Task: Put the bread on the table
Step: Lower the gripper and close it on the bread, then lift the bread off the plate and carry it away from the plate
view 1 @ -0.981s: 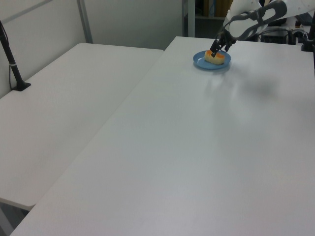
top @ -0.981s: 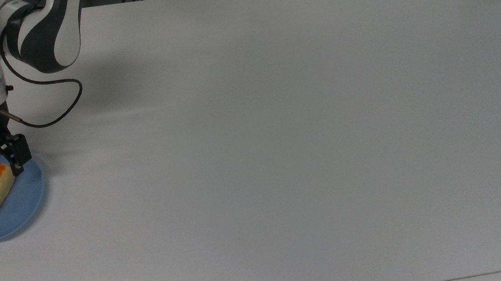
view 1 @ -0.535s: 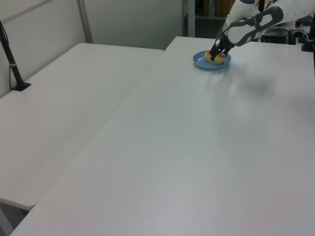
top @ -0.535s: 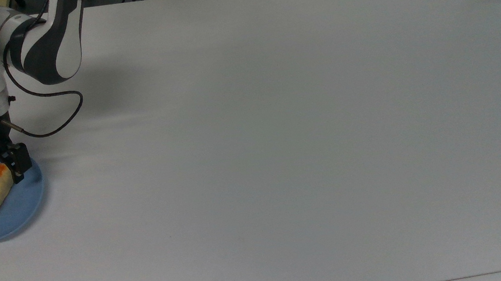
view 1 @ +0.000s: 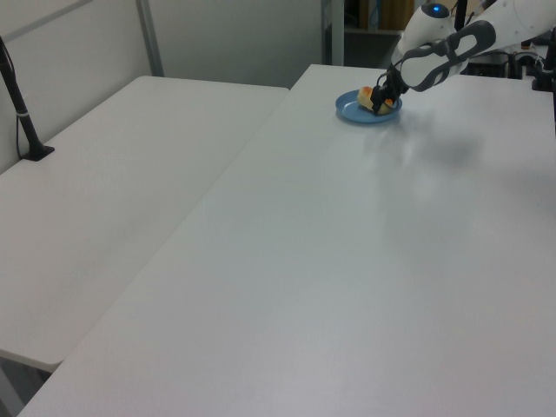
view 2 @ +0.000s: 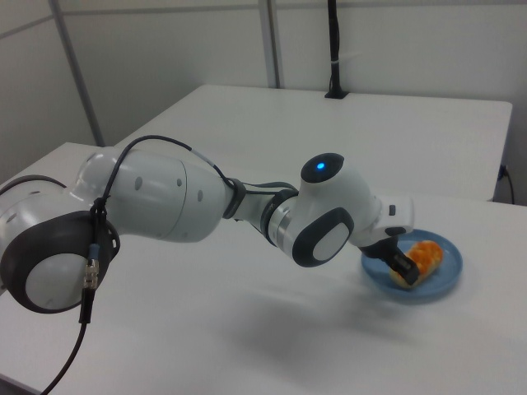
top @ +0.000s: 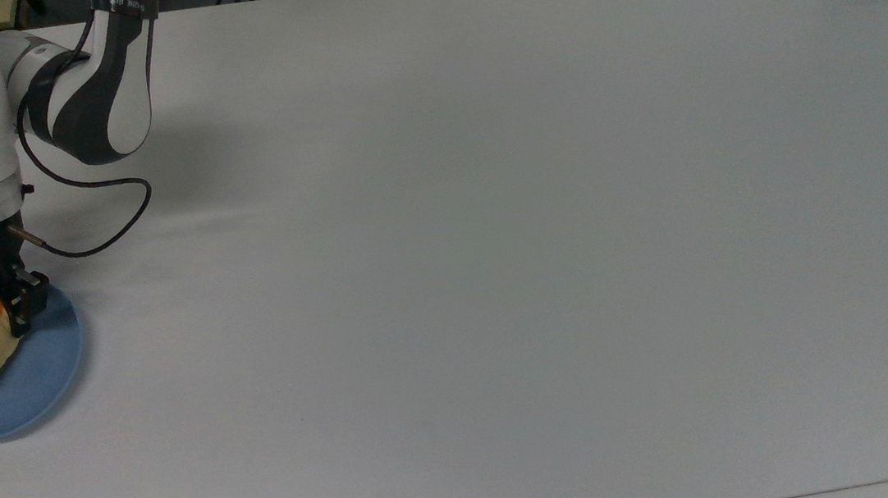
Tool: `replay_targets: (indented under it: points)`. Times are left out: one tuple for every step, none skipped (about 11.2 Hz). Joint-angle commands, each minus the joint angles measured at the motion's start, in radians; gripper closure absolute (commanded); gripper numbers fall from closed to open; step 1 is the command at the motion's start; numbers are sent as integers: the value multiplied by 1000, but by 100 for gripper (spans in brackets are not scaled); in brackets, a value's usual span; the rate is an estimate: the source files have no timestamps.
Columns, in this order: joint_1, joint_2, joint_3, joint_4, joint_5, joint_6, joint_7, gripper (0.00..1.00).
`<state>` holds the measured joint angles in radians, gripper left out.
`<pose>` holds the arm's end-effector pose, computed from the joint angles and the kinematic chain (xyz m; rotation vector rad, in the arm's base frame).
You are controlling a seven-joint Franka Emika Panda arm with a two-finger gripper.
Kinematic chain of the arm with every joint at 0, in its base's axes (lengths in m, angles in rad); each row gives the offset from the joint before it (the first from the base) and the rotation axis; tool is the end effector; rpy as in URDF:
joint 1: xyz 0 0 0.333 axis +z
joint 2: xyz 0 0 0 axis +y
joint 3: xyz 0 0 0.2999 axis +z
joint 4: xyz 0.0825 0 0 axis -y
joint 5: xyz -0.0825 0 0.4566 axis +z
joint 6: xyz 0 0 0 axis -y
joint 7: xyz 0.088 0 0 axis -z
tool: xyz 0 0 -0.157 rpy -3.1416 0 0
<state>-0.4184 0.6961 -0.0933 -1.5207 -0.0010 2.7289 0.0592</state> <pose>0.7233 -0.3943 0.2095 2.7847 -0.7598 0.7227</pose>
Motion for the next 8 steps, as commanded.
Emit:
replay_targets:
  points:
    - [-2, -30, 1, 7, -22, -3, 37, 54]
    - [-2, -52, 3, 5, -20, -8, 36, 54]
    - [-2, -75, 3, 4, -22, -33, 36, 54]
    - [-2, -93, 10, 5, -24, -73, 34, 54]
    - [-2, -115, 16, 7, -25, -106, 33, 54]
    - [6, -141, 20, 5, -25, -127, 31, 54]
    - [13, -167, 36, 2, -27, -149, 31, 54]
    - [21, -209, 82, 0, -31, -210, 28, 54]
